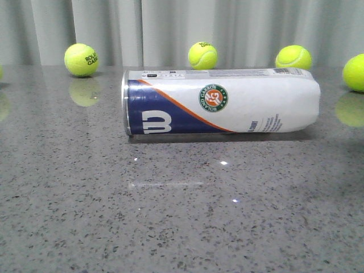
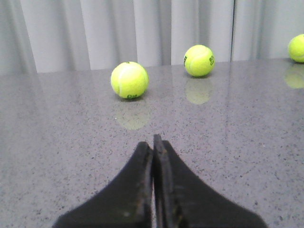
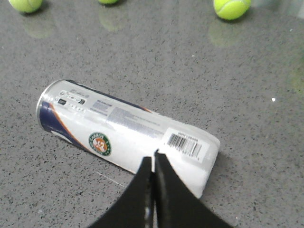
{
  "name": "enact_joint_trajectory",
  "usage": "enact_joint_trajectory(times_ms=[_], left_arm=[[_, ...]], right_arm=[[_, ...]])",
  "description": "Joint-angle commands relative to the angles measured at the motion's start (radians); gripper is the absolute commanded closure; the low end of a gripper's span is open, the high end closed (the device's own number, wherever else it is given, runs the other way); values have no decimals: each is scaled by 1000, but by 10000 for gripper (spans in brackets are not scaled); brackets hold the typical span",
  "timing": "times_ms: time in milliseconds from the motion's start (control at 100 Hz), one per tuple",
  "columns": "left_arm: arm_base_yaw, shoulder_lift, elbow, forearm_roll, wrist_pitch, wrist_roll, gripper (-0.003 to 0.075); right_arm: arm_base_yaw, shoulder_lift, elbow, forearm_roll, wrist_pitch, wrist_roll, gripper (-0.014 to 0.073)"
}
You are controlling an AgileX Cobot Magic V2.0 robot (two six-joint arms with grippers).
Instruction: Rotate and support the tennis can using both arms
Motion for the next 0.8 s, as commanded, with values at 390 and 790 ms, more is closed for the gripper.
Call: enact_joint_trajectory(times_ms=[390, 790], left_arm=[[2, 8, -138, 18, 12, -11, 739], [2, 390, -522, 27, 570, -7, 739]], right_arm=[[-7, -575, 305, 9, -120, 0, 662], [-7, -648, 312, 9, -14, 0, 662]])
